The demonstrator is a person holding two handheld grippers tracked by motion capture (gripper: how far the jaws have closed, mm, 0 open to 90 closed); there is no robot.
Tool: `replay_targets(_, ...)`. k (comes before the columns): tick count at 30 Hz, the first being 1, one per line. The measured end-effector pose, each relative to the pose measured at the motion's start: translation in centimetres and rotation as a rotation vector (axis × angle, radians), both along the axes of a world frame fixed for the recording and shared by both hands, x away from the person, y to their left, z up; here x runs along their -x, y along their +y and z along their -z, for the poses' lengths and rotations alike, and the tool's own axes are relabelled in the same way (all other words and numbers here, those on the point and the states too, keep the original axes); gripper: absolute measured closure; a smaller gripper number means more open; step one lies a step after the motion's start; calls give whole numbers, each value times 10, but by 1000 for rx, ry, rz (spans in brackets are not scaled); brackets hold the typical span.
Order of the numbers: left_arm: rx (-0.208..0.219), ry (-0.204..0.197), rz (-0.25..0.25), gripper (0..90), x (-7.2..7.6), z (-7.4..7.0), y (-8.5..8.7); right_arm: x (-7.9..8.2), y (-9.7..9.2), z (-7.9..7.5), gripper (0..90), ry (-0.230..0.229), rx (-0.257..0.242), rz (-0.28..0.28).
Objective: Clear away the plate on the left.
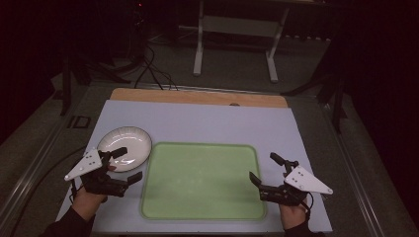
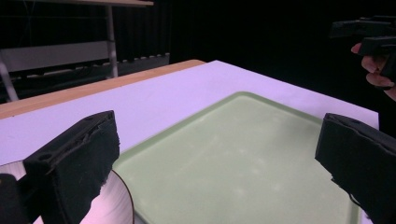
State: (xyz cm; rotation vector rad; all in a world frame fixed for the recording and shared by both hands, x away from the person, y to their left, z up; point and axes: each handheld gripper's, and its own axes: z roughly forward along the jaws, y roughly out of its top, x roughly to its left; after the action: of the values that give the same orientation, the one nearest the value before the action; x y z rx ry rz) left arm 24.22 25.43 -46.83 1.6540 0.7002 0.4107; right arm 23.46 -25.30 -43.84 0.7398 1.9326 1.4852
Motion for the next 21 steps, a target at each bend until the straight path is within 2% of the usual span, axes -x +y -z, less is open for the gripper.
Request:
replay_targets(7, 19, 30, 33, 0, 0, 0, -2, 0, 3, 1, 117, -7, 10, -2)
replay_targets(12, -26, 48, 51, 0, 3, -4, -5, -2, 4, 3, 117, 9, 8, -31)
replay_targets(15, -20, 56, 88, 0, 3, -5, -7, -2, 4, 3, 117, 13, 6, -35)
replay_targets(17, -34, 61, 96, 0, 4, -6, -9, -1, 5, 3, 117, 9, 12, -33)
replay_targets(21, -55, 61, 144, 0, 6, -10, -16, 1, 7, 2, 114, 6, 17, -41)
